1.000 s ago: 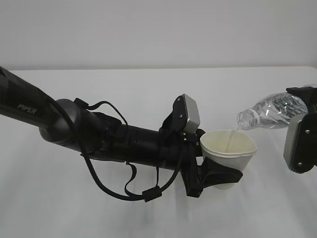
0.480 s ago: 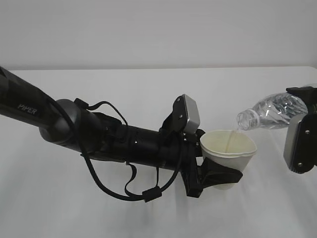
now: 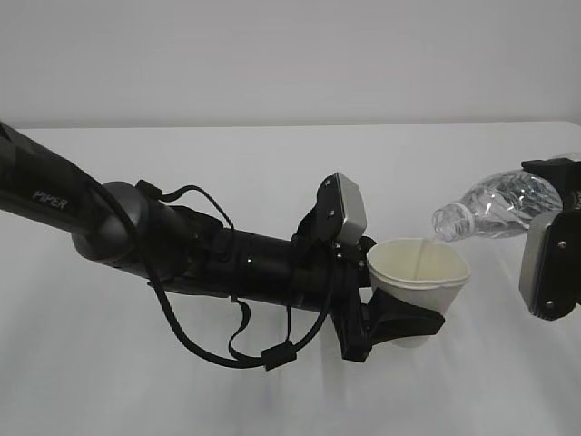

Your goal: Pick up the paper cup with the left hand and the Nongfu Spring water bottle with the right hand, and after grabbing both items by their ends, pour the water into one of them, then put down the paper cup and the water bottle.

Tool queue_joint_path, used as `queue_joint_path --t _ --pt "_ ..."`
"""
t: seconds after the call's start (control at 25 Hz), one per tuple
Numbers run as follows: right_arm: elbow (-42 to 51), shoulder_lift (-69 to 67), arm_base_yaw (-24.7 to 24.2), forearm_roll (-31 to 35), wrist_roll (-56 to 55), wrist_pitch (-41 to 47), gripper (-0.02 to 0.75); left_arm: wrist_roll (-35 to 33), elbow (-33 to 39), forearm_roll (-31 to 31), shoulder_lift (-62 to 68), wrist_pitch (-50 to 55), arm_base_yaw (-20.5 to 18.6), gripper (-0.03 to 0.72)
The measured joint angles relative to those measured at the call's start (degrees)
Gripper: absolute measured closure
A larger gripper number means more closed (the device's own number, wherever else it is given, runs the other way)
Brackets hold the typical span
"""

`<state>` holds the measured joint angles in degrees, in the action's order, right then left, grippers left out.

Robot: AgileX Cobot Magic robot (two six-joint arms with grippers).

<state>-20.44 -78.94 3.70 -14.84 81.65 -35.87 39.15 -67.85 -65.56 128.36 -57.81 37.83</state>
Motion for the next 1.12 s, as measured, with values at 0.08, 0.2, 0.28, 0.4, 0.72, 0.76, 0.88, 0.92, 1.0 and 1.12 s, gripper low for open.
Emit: queue_joint_path --t 0.08,0.2,0.28,0.4,0.72,0.76,0.88,0.92,1.0,1.12 --pt "0.0 0.0 0.0 0.0 0.0 0.0 0.332 0.0 0.0 0.0 0.0 0.0 0.0 0.258" --pt "0.0 0.0 0.0 -0.04 0.0 0.0 0.332 0.0 0.0 0.0 0.0 0.0 0.0 0.258" --pt "0.0 0.0 0.0 -0.13 0.0 0.0 0.332 0.0 0.0 0.0 0.0 0.0 0.0 0.258" --pt "0.0 0.0 0.0 -0.13 0.0 0.0 0.332 0.0 0.0 0.0 0.0 0.0 0.0 0.258" --pt "0.0 0.0 0.0 -0.13 0.0 -0.13 0.332 0.0 0.0 0.0 0.0 0.0 0.0 0.258" --pt "0.0 0.0 0.0 -0.13 0.0 -0.13 0.332 0.0 0.0 0.0 0.0 0.0 0.0 0.258" --pt "0.0 0.0 0.0 -0.13 0.0 -0.13 0.332 0.0 0.0 0.0 0.0 0.0 0.0 0.258" --pt "0.0 0.0 0.0 -0.13 0.0 -0.13 0.332 0.0 0.0 0.0 0.0 0.0 0.0 0.258" --pt "0.0 0.0 0.0 -0.13 0.0 -0.13 0.332 0.0 0.0 0.0 0.0 0.0 0.0 0.258" --pt "0.0 0.0 0.0 -0.13 0.0 -0.13 0.332 0.0 0.0 0.0 0.0 0.0 0.0 0.258"
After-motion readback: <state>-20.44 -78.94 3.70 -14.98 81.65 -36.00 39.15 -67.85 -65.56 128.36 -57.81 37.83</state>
